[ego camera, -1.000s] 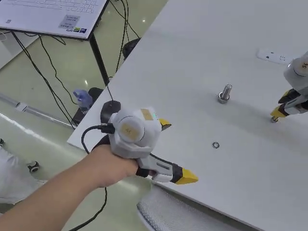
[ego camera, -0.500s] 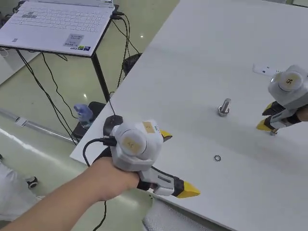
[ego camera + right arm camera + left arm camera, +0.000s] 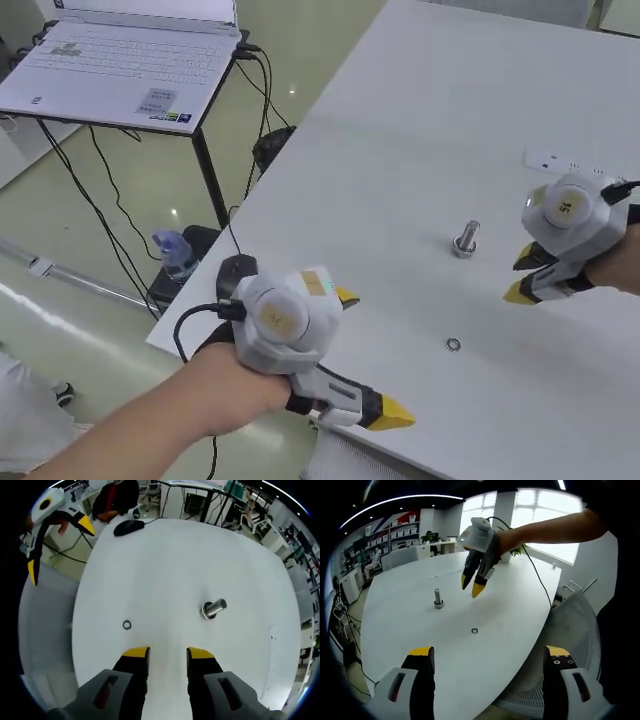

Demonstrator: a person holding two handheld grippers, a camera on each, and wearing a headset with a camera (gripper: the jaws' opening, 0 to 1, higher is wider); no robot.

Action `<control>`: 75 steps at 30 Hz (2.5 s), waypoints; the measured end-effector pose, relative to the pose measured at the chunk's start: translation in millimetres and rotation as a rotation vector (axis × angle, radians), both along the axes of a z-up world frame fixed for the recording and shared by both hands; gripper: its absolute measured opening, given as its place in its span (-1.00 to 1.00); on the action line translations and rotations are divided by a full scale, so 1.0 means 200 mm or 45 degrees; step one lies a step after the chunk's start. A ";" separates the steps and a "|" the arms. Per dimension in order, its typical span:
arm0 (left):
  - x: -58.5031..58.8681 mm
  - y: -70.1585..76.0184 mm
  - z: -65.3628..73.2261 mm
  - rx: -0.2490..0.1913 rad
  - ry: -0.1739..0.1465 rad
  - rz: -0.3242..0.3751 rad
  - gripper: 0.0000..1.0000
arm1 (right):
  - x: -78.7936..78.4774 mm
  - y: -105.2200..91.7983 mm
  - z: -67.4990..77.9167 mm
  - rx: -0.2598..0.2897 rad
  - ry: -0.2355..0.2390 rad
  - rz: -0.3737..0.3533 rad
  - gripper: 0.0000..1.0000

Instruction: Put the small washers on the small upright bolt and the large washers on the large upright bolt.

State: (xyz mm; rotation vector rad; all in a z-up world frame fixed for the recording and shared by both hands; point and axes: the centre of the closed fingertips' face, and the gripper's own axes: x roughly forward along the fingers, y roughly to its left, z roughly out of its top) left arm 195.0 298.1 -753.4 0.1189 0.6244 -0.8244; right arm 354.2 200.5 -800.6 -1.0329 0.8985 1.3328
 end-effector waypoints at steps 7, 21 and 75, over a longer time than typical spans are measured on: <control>-0.01 0.00 -0.01 0.009 -0.006 -0.003 0.79 | -0.10 0.05 -0.02 0.023 0.024 0.042 -0.38; -0.02 0.01 -0.01 0.007 -0.008 -0.001 0.79 | -0.28 0.12 -0.11 0.046 0.087 0.123 -0.35; 0.01 0.04 -0.05 0.022 -0.027 0.000 0.94 | -0.33 0.17 -0.39 -0.089 0.068 0.220 -0.56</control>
